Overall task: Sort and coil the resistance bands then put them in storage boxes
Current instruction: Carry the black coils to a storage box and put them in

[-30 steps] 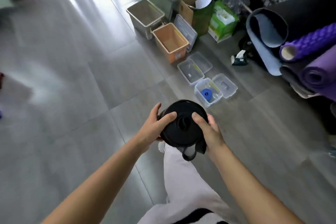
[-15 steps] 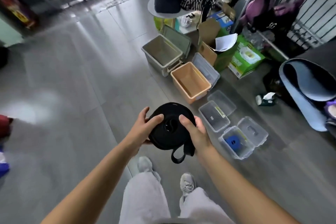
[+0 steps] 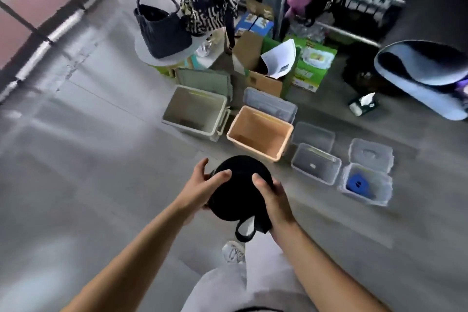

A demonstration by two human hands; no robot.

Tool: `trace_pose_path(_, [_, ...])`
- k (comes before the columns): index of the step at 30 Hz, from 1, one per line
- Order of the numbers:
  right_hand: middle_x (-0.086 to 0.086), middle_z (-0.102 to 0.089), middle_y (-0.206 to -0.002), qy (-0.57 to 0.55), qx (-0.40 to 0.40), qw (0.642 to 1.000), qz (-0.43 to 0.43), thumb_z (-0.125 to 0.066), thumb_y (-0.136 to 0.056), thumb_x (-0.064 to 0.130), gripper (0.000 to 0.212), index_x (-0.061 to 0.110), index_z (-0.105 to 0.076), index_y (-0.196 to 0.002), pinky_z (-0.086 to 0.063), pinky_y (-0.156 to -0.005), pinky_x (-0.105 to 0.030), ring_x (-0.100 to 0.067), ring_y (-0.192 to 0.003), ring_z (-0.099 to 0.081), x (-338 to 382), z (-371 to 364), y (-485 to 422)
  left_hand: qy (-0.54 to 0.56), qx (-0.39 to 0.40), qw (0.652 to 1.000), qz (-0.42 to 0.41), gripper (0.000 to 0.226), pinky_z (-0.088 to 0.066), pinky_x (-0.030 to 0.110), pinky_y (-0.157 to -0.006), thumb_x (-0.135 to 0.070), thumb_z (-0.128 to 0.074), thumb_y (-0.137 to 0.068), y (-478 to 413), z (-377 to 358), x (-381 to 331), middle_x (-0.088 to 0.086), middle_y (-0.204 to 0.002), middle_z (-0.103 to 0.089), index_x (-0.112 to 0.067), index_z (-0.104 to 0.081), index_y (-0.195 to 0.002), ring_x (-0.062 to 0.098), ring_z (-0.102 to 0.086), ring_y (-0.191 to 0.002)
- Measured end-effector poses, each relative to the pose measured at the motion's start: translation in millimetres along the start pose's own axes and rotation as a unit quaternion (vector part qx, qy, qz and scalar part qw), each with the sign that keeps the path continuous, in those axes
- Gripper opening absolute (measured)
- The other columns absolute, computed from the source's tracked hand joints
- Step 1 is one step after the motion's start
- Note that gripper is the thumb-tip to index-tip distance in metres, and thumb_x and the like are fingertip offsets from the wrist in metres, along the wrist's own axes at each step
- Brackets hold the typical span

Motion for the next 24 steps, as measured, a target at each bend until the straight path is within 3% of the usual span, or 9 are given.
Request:
trace_pose_path(5, [-0.004,-0.073,-0.08,-0.013,-0.066,0.998,0.0,-0.067,-0.065,0.05,0.029,0.026,-0.071,-0.082,-0.055,-0.071,-0.037,-0.018,-0.079,-0.071,18,-14,-67,-0.037,0.048,0.998,0.02,0.073,-0.051,0.032,-0.066,-0.046,-0.061,-0.085,-82,5,-30,-0.001,-0.132,-0.047,-0.031,-0.021,-0.145,0.012,-0.053,-0.102])
trace_pose_path(8, [-0.01,-0.072,-0.094,-0.015,-0.072,0.997,-0.028,-0.068,-0.061,0.056,0.05,0.018,-0.069,-0.092,-0.054,-0.084,-0.047,-0.025,-0.091,-0.068,26,-23,-117,-0.043,0.043,0.997,0.037,0.07,-0.051,0.029,-0.061,-0.045,-0.061,-0.085,-135,10,-47,-0.002,-0.131,-0.047,-0.031,-0.024,-0.143,0.006,-0.054,-0.098])
trace_pose_path(10, [-0.007,-0.071,-0.095,-0.007,-0.082,0.996,-0.037,-0.068,-0.06,0.059,0.048,0.022,-0.067,-0.091,-0.054,-0.087,-0.048,-0.022,-0.091,-0.068,32,-25,-151,-0.05,0.043,0.997,0.048,0.068,-0.05,0.025,-0.057,-0.045,-0.061,-0.085,-168,13,-55,-0.005,-0.127,-0.049,-0.032,-0.026,-0.142,-0.002,-0.053,-0.093])
trace_pose_path(15, [-0.011,-0.07,-0.098,0.017,-0.087,0.995,-0.036,-0.07,-0.073,0.056,0.051,0.013,-0.066,-0.1,-0.051,-0.088,-0.05,-0.026,-0.094,-0.067,33,-20,-244,-0.071,0.081,0.991,0.084,0.073,-0.053,0.025,-0.057,-0.055,-0.066,-0.071,-265,1,-63,-0.012,-0.113,-0.057,-0.028,-0.038,-0.133,-0.003,-0.061,-0.085])
trace_pose_path(18, [-0.009,-0.072,-0.088,0.017,-0.095,0.995,-0.027,-0.063,-0.074,0.051,0.041,0.015,-0.071,-0.091,-0.053,-0.081,-0.043,-0.022,-0.088,-0.069,18,-7,-307,-0.092,0.109,0.985,0.096,0.067,-0.053,0.026,-0.055,-0.055,-0.065,-0.064,-340,-21,-54,-0.01,-0.106,-0.061,-0.026,-0.045,-0.122,-0.001,-0.065,-0.077])
trace_pose_path(21, [-0.013,-0.069,-0.087,0.002,-0.138,0.99,-0.035,-0.065,-0.074,0.05,0.046,0.009,-0.067,-0.095,-0.052,-0.076,-0.034,-0.018,-0.087,-0.068,-21,22,-376,-0.106,0.14,0.979,0.099,0.052,-0.057,0.03,-0.059,-0.052,-0.063,-0.062,-424,-52,-25,-0.012,-0.094,-0.067,-0.031,-0.052,-0.108,-0.003,-0.065,-0.075])
trace_pose_path(24, [0.004,-0.071,-0.078,0.016,-0.173,0.984,-0.039,-0.066,-0.074,0.052,0.039,0.015,-0.068,-0.087,-0.049,-0.063,-0.017,-0.009,-0.078,-0.067,-64,53,-449,-0.105,0.174,0.974,0.097,0.036,-0.058,0.035,-0.061,-0.054,-0.063,-0.062,-503,-85,13,-0.016,-0.082,-0.069,-0.038,-0.061,-0.094,-0.001,-0.067,-0.073])
Point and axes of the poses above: each hand's wrist, its own y-axis away from the middle knuckle, its own z-axis out of the back of the hand, x = y × z, the point moved 9 cm from there along -y, towards the middle knuckle
